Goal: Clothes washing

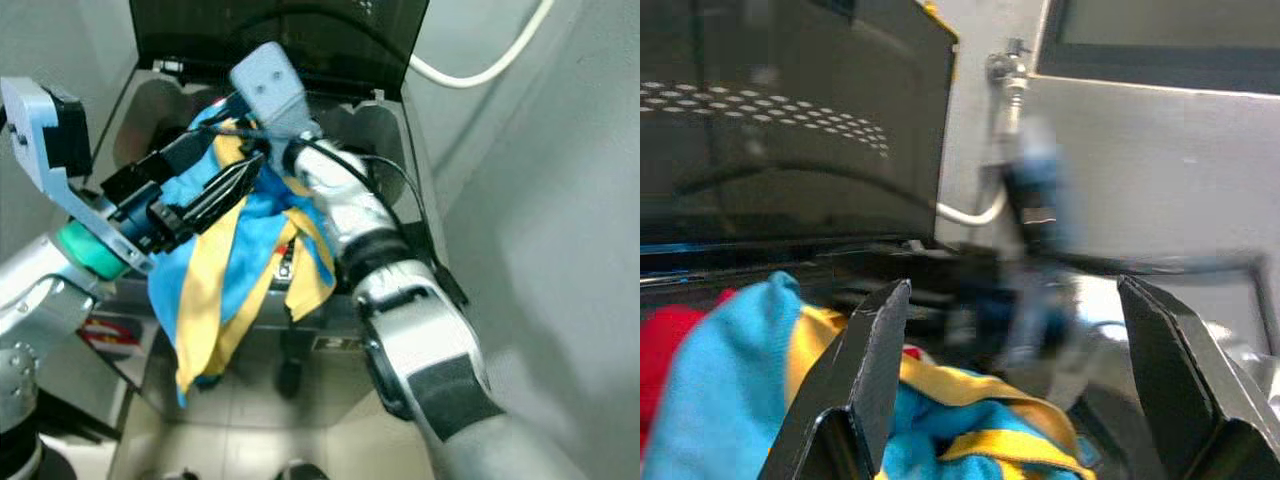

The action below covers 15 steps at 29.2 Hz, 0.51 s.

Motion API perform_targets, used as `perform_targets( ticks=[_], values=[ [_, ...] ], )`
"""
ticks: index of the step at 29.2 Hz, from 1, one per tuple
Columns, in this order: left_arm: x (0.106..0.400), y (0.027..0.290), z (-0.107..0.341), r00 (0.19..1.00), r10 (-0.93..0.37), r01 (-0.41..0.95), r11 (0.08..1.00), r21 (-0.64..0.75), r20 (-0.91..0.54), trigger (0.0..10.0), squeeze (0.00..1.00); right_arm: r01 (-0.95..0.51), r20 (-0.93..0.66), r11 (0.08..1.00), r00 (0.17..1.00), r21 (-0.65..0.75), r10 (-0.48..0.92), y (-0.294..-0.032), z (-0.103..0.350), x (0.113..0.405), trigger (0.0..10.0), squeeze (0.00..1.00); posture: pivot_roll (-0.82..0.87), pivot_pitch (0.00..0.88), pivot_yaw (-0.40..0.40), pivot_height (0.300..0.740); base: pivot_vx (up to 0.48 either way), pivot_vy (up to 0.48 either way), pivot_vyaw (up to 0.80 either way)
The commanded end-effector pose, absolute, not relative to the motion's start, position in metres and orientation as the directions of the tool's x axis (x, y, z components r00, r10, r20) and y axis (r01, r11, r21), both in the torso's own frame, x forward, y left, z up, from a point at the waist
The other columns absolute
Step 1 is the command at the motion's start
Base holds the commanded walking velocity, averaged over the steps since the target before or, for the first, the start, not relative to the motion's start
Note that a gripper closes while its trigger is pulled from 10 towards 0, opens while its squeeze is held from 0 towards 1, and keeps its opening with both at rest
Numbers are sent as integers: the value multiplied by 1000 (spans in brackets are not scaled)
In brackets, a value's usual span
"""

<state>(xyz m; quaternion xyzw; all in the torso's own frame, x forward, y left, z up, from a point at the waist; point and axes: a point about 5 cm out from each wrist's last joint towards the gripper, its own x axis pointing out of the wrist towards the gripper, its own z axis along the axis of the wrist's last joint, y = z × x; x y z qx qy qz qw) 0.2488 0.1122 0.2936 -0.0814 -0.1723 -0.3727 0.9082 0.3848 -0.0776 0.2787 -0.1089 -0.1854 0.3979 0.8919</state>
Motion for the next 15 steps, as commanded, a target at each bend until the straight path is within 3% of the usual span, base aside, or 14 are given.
perform_targets(
  ticks=[1,5,7,10,15],
  values=[
    [246,110,296,644,-663,720,694,-9,380,10000,0,-738,235,583,533,-342,813,-83,277,373,10000,0,-1,0,-32,740,0,0,0],
    [243,110,297,620,-690,742,670,6,374,10000,0,-786,147,477,459,-392,876,-98,259,352,10000,0,-20,0,-18,740,0,0,0],
    [241,111,302,587,-716,766,642,27,378,10000,0,-820,-24,344,399,-457,917,-101,225,330,10000,0,-27,0,-10,740,0,0,0],
    [243,114,308,575,-719,770,637,40,390,10000,0,-825,-120,270,373,-496,920,-96,202,322,10000,0,-21,0,-6,740,0,0,0],
    [244,115,311,573,-716,767,640,47,398,10000,0,-831,-158,236,357,-503,920,-93,192,318,10000,0,-21,0,-6,740,0,0,0]
  ],
)
